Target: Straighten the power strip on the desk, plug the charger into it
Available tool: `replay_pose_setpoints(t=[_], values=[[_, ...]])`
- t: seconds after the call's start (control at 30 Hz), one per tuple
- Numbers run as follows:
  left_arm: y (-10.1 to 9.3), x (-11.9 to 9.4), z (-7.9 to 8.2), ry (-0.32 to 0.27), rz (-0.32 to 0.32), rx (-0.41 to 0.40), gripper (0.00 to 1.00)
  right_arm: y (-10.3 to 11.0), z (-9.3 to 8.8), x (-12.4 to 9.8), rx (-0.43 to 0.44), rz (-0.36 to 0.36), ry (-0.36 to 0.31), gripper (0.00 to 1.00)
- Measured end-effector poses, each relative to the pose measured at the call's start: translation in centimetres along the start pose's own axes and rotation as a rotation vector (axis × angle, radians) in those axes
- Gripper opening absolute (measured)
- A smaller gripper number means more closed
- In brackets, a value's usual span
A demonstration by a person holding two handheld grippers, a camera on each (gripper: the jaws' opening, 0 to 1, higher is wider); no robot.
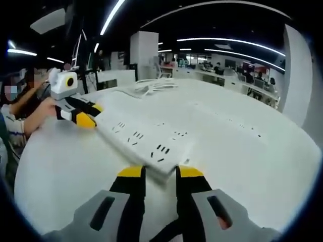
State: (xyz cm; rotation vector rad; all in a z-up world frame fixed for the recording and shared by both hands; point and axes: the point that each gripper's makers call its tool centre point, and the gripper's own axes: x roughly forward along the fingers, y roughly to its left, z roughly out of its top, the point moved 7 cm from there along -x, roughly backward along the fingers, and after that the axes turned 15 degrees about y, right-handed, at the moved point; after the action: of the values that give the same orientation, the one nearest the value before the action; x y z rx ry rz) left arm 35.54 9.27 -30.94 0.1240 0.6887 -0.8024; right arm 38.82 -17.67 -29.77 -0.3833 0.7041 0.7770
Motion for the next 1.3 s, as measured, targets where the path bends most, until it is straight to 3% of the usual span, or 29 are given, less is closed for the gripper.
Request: replay_pose_setpoints(t=[1.3], values=[[-1.0, -1.1, -1.3, 0.008, -0.04, 0.014, 0.24, 2.4, -1.4, -1.9, 0.016, 0.003, 0.016, 0.2]])
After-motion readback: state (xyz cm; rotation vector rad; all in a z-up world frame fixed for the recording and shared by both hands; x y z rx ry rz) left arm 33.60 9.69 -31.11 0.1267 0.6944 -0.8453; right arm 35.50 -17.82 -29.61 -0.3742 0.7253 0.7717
